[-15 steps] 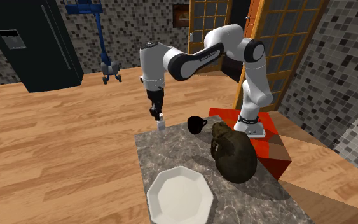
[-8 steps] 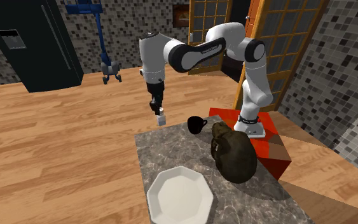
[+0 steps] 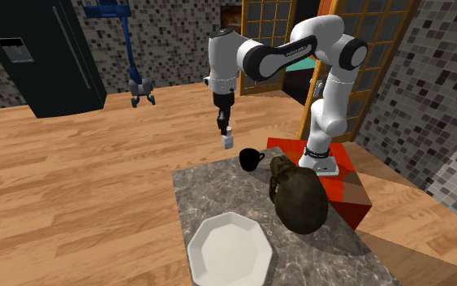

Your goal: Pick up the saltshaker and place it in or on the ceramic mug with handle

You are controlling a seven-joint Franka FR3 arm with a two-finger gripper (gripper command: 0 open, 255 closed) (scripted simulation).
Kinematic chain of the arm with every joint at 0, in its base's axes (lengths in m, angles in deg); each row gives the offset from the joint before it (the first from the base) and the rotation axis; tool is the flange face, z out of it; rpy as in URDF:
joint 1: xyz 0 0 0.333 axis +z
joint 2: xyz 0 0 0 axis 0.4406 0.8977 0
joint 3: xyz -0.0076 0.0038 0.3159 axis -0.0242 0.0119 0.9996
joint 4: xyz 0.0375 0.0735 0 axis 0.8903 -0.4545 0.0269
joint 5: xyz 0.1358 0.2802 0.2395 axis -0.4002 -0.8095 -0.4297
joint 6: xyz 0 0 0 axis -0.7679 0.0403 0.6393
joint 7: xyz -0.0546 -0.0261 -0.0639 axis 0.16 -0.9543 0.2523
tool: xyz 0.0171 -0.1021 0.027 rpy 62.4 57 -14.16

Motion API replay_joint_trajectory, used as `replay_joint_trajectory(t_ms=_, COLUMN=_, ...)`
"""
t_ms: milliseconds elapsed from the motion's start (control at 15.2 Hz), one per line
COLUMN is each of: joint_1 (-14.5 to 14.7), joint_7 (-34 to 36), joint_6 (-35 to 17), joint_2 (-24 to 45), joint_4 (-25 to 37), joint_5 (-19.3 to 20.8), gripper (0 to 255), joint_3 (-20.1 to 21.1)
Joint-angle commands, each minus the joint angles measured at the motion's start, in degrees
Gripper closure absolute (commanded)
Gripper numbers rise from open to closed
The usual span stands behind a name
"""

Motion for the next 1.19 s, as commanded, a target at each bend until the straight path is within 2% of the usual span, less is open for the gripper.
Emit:
replay_joint_trajectory(t_ms=0, joint_1=-0.5, joint_7=-1.5, joint_6=-0.2, joint_2=-5.2, joint_4=-5.1, joint_5=-1.9, gripper=255, joint_3=-0.6)
replay_joint_trajectory(t_ms=594, joint_1=-0.2, joint_7=-8.0, joint_6=3.5, joint_2=-25.4, joint_4=-21.1, joint_5=-7.0, gripper=255, joint_3=-5.4)
replay_joint_trajectory(t_ms=1122, joint_1=0.1, joint_7=-8.2, joint_6=-2.6, joint_2=-25.8, joint_4=-27.5, joint_5=-7.4, gripper=255, joint_3=-4.9)
